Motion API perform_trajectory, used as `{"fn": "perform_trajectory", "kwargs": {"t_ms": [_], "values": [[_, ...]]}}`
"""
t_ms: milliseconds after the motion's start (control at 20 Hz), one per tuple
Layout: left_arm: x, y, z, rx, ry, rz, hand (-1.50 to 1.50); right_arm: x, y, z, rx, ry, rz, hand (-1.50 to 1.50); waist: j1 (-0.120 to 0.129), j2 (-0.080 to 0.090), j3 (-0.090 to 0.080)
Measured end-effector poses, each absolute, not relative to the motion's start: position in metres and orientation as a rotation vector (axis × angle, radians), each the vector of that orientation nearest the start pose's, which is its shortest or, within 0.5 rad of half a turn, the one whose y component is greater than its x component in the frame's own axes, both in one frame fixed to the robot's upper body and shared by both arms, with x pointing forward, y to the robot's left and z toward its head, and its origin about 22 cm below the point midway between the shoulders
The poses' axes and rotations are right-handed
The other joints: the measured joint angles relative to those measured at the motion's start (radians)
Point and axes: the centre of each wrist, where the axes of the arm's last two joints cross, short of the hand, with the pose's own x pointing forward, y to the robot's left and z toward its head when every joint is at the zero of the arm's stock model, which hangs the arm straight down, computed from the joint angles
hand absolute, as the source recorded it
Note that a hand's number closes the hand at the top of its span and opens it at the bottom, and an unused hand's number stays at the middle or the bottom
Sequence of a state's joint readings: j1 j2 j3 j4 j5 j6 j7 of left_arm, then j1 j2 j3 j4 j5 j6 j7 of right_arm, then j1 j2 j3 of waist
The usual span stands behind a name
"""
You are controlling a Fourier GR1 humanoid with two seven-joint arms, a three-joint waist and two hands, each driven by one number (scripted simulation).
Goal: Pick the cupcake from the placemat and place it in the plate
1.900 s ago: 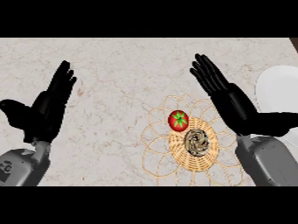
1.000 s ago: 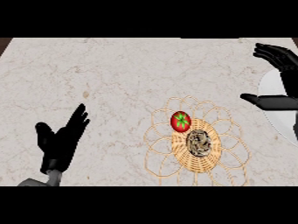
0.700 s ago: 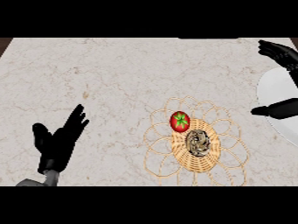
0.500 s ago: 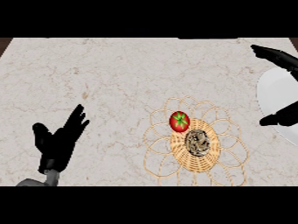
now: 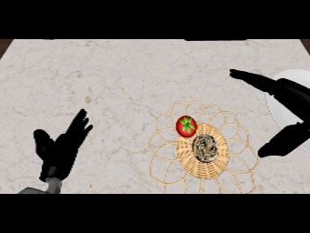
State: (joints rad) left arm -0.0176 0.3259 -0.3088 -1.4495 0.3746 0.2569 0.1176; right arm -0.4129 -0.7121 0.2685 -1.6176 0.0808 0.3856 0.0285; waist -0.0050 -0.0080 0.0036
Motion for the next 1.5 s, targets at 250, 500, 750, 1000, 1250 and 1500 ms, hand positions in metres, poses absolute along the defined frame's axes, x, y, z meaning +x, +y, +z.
{"fn": "perform_trajectory", "kwargs": {"t_ms": [250,500,750,1000,1250,1500], "values": [[0.234,0.239,-0.021,0.002,-1.245,-0.004,0.00,0.295,-0.252,0.139,-0.264,-1.530,1.271,-1.50,0.004,0.002,0.001],[0.234,0.240,-0.021,0.006,-1.252,-0.004,0.00,0.283,-0.227,0.124,-0.292,-1.452,1.308,-1.50,0.006,0.002,0.001],[0.234,0.238,-0.023,0.004,-1.253,-0.001,0.00,0.278,-0.220,0.113,-0.260,-1.399,1.333,-1.50,0.007,0.002,0.002],[0.233,0.244,-0.018,-0.005,-1.246,-0.008,0.00,0.267,-0.204,0.098,-0.261,-1.391,1.340,-1.50,0.007,0.003,0.001],[0.233,0.244,-0.021,-0.006,-1.251,-0.006,0.00,0.264,-0.196,0.087,-0.334,-1.371,1.368,-1.50,0.006,0.003,0.001],[0.234,0.240,-0.020,0.002,-1.247,-0.010,0.00,0.270,-0.190,0.080,-0.393,-1.345,1.383,-1.50,0.008,0.004,0.001]]}}
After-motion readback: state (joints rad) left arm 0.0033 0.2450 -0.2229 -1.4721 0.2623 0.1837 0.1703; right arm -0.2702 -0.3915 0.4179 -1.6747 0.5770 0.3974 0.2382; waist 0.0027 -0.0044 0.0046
